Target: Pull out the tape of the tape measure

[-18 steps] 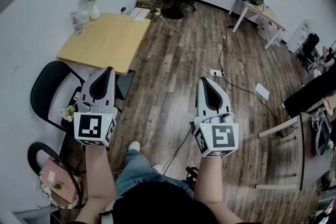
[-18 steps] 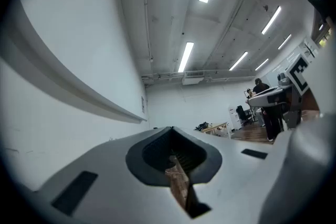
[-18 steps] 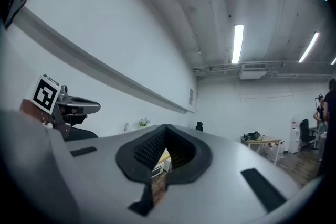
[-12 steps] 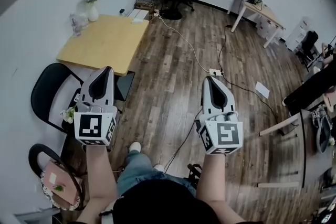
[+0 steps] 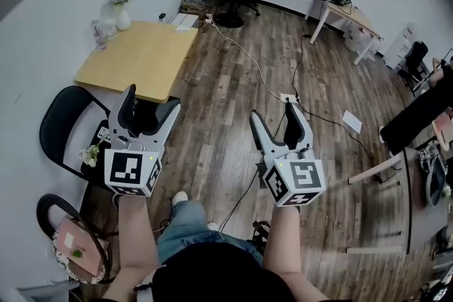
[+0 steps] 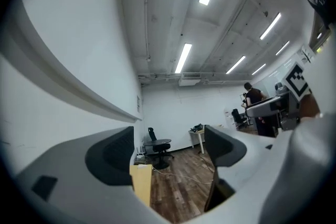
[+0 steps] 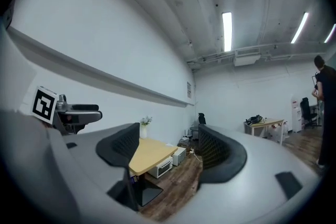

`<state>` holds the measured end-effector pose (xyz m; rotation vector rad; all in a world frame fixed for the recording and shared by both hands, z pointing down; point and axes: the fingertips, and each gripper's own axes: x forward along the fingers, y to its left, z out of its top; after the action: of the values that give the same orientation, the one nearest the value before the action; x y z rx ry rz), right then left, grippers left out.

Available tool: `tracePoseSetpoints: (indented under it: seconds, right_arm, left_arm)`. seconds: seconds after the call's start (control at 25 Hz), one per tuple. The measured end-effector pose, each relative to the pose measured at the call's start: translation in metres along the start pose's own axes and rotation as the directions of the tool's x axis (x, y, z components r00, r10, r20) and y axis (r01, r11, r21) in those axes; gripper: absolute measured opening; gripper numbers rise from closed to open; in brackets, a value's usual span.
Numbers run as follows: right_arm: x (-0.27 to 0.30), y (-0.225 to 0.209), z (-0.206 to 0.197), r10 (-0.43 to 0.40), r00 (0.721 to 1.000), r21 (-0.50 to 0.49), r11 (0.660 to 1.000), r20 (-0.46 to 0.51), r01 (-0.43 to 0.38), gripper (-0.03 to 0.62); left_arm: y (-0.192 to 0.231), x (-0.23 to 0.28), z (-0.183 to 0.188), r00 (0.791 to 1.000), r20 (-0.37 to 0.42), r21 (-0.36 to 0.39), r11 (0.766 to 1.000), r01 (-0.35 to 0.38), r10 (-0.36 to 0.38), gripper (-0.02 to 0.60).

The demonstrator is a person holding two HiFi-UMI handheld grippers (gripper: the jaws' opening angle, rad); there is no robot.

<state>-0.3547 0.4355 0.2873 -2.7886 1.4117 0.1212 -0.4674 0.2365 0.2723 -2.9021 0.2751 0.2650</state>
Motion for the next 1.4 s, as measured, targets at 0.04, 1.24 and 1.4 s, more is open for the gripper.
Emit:
tracePoseSetpoints:
  seconds: [0.04, 1.24, 1.4]
  right_arm:
    - [0.0, -0.002, -0.001, 0.002, 1.0, 0.015, 1.0, 0.003, -0.002, 0.342]
    - [0.247, -0.102, -0.021, -0.023, 0.997, -0.035, 0.999, -0.079, 0.02, 0.34]
    - [0.305, -0.114, -0.034, -0.035, 0.993, -0.041, 0.999, -0.114, 0.03, 0.339]
  left_arm:
    - [-0.002, 0.002, -0.002, 1.0, -0.017, 0.001, 1.0, -0.003, 0.003, 0.408]
    - [0.128, 0.245, -0.109, 0.977, -0.158, -0.093, 0.983, -0.159, 0.143, 0.394]
    - [0.148, 0.294, -0.125, 0.981, -0.152, -0.124, 0.982, -0.143, 0.123, 0.394]
